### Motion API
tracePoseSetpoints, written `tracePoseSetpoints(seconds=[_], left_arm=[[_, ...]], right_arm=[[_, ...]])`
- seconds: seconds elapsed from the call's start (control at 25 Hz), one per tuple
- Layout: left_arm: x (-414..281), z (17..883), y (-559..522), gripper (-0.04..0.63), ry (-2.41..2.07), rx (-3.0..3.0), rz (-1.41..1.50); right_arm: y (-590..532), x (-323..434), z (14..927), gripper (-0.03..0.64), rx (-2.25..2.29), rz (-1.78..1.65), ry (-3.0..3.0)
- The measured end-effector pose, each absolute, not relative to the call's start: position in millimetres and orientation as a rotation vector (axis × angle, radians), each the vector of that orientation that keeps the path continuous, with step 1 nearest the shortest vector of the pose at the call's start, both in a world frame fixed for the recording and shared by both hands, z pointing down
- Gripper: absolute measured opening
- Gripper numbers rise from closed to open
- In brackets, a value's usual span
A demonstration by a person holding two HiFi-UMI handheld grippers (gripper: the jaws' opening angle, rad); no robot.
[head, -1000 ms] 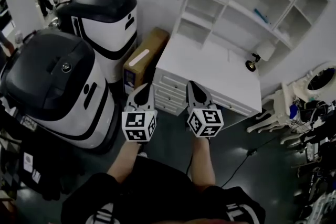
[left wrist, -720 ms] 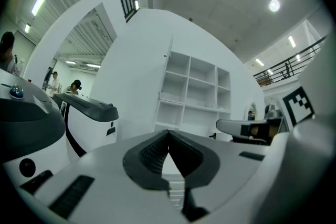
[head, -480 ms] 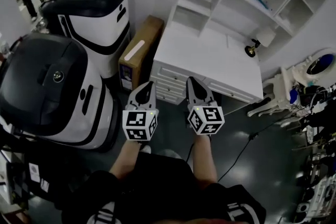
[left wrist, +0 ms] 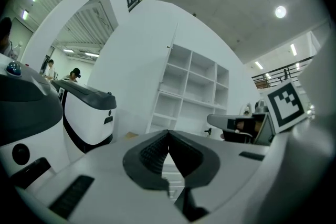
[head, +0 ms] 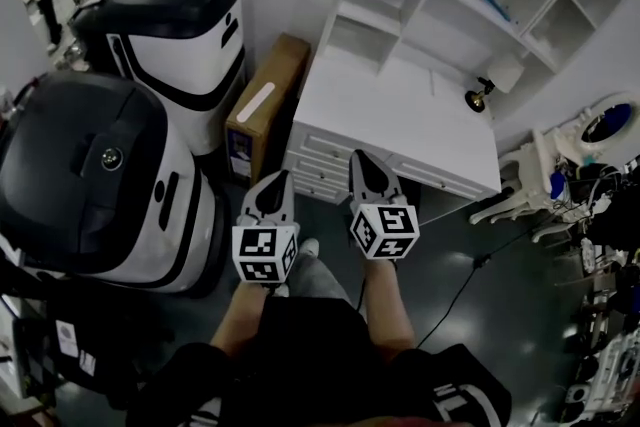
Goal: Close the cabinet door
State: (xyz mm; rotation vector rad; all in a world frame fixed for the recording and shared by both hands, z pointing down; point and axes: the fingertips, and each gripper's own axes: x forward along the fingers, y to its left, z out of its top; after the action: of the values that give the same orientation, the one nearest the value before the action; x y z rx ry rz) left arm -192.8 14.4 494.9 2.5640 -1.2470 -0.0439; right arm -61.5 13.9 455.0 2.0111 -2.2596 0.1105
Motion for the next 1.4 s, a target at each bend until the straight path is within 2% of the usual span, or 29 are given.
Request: tracePoseSetpoints(seconds=[0.4, 0.72, 0.92, 1.4], left_arm=[[-211, 494, -27, 0.011, -1.349, 2.549, -0.068], [-162, 496, -67, 0.011, -1.249, 2.582, -0.039], [-133, 458, -99, 0.011, -1.215, 2.697, -0.092], [-142, 412, -191, 0.011, -1.348, 2.777, -0.095]], right_arm=[[-28, -84, 452, 0.017, 1.948, 0.049, -2.339], [-49, -72, 433, 0.017, 1.830, -0.184, -2.168], [-90, -55, 423, 0.017, 1.846, -0.204, -2.164], [-176, -53, 382, 0.021, 1.851, -0.331, -2.249]])
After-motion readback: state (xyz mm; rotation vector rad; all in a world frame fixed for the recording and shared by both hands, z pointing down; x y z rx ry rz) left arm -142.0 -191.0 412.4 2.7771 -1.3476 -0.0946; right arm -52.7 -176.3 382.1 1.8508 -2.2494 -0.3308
